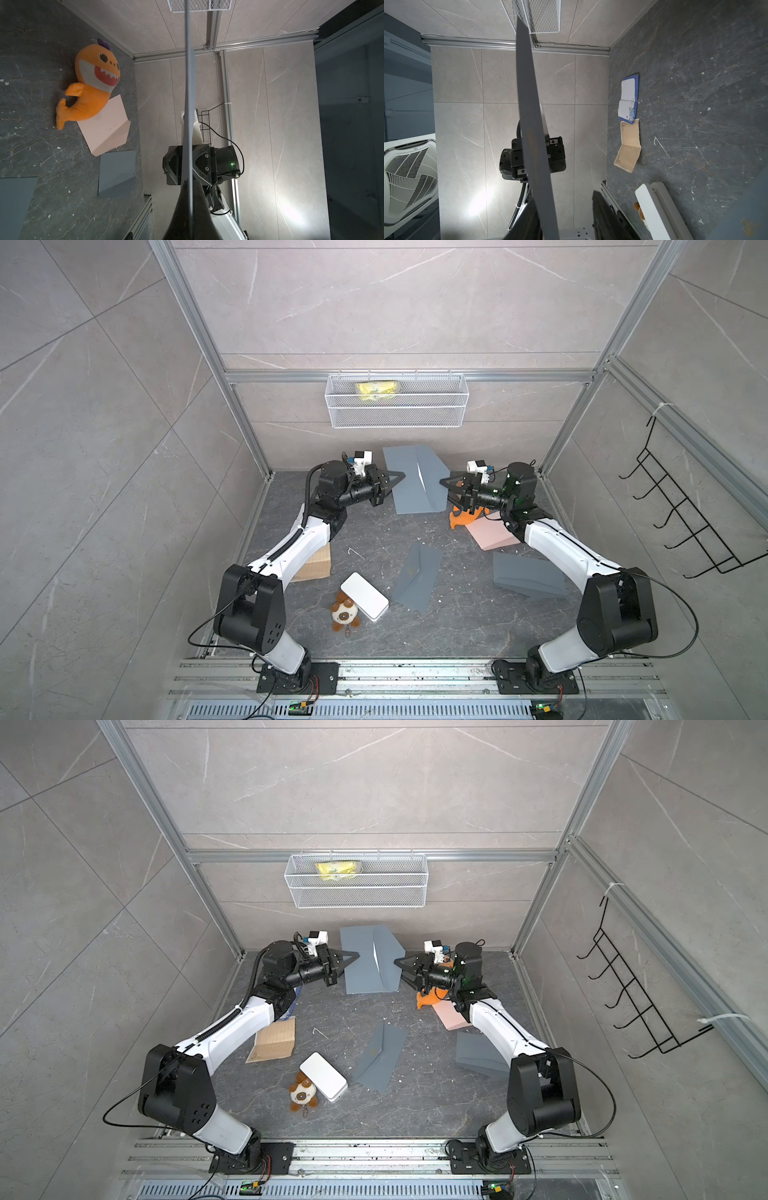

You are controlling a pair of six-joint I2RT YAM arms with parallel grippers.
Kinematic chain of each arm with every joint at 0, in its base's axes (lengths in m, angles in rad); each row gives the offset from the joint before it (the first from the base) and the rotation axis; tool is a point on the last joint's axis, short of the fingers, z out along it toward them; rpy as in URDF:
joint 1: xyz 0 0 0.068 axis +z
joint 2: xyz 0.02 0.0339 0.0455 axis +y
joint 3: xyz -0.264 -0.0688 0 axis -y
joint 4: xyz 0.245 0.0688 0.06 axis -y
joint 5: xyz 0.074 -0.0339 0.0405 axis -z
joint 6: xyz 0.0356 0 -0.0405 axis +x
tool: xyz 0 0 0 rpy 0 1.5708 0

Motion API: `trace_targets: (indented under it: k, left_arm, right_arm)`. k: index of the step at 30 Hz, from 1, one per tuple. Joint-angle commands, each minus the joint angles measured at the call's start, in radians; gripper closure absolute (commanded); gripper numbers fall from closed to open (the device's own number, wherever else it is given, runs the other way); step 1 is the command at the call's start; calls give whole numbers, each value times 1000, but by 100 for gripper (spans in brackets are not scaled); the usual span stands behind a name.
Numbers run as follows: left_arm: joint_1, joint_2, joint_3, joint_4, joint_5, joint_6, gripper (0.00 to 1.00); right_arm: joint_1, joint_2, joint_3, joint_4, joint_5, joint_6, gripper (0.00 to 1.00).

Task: Take the letter paper out of the envelope
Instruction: Pick up the envelope from the envelope.

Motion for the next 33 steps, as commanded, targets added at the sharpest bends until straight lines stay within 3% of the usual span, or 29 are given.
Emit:
trace_targets:
  k: [1, 9, 16, 33]
  left_arm:
    - [-7, -7, 48, 112, -5, -65, 100]
    - [-22, 21, 91, 140, -19, -122, 100]
    - [-26, 27, 106, 121, -18, -120, 100]
    - [-32, 32, 110, 57, 2, -71, 100]
  right_arm:
    - [11, -32, -24, -25, -17, -55, 58]
    - [59, -30, -72, 88, -3, -9, 56]
    - [76, -21, -137, 350, 13, 142, 54]
    - [115, -15, -138, 526, 11, 255, 61]
